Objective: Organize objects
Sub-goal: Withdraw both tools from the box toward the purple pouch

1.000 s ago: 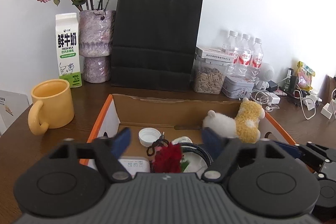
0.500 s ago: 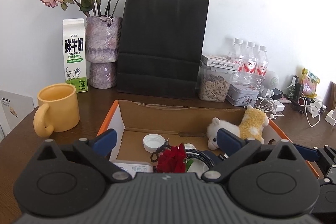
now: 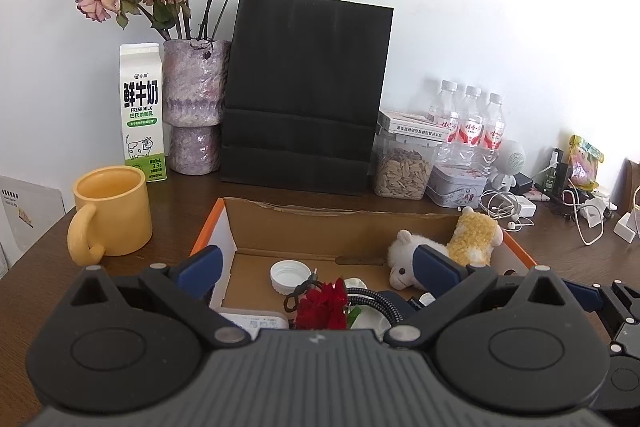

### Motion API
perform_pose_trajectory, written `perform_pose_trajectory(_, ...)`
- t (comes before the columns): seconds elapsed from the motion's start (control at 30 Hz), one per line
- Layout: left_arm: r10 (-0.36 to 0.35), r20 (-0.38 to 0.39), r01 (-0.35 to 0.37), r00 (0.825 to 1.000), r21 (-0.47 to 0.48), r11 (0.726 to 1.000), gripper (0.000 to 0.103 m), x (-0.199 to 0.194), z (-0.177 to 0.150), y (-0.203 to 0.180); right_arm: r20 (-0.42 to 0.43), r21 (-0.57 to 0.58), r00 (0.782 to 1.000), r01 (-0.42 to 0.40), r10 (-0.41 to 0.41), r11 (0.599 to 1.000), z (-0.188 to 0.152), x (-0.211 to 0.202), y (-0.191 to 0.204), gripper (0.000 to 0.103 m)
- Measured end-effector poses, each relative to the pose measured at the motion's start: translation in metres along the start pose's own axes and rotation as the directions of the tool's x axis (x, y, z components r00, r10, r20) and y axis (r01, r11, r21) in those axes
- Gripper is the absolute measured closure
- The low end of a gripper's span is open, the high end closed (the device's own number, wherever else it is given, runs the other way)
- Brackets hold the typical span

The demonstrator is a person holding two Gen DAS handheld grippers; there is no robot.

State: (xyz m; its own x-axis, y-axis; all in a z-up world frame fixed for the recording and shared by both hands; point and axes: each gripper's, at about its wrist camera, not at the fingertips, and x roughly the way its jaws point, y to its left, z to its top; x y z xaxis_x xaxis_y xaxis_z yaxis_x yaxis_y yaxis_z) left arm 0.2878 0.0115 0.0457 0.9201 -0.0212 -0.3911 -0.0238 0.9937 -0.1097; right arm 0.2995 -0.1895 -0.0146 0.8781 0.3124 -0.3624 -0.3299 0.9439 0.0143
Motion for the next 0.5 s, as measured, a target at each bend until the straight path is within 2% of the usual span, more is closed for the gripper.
perform_pose_trajectory(0.23, -0.008, 0.024, 0.008, 1.000, -0.004, 1.000, 0.000, -0.030, 0.001, 0.002, 0.027, -0.012, 1.000, -0.012, 0.012, 1.000, 0.000, -0.021, 0.005, 0.000)
perform_pose_trajectory(0.5, -0.013, 0.004, 0.013, 1.000, 0.002, 1.000, 0.000, -0.063, -0.010, 0.004, 0.027, -0.032, 0.999, -0.021, 0.022, 0.999, -0.009, -0.049, 0.014, 0.000)
